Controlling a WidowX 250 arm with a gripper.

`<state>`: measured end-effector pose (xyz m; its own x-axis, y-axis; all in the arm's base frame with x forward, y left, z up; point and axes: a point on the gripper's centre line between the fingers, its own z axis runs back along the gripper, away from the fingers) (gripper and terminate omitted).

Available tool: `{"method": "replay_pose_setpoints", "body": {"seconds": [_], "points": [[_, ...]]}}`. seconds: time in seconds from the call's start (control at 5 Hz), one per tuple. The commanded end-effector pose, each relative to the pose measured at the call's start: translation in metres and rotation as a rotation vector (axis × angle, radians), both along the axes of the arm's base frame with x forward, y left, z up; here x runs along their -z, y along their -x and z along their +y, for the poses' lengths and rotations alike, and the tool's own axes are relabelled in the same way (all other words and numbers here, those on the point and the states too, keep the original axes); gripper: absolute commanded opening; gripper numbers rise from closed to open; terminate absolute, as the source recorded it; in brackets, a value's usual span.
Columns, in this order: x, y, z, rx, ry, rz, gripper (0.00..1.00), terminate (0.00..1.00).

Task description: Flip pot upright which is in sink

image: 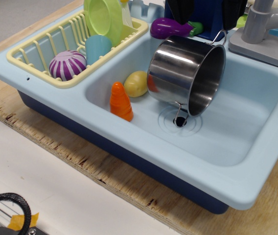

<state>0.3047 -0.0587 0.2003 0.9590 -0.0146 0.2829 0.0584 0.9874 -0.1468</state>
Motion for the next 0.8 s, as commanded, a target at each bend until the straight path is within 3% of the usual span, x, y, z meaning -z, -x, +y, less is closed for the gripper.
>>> {"method": "replay_pose_setpoints", "body": {"seconds": [0.0,0.2,0.4,0.6], "points": [[0.0,0.0,0.0,0.0,0.0,0.0,1.0,0.0],[0.007,0.003,-0.008,-0.096,-0.163,0.117,1.0,0.0],[0.011,0.007,-0.015,-0.209,-0.338,0.19,1.0,0.0],[0.017,0.011,-0.016,-0.278,-0.408,0.208,1.0,0.0]]}}
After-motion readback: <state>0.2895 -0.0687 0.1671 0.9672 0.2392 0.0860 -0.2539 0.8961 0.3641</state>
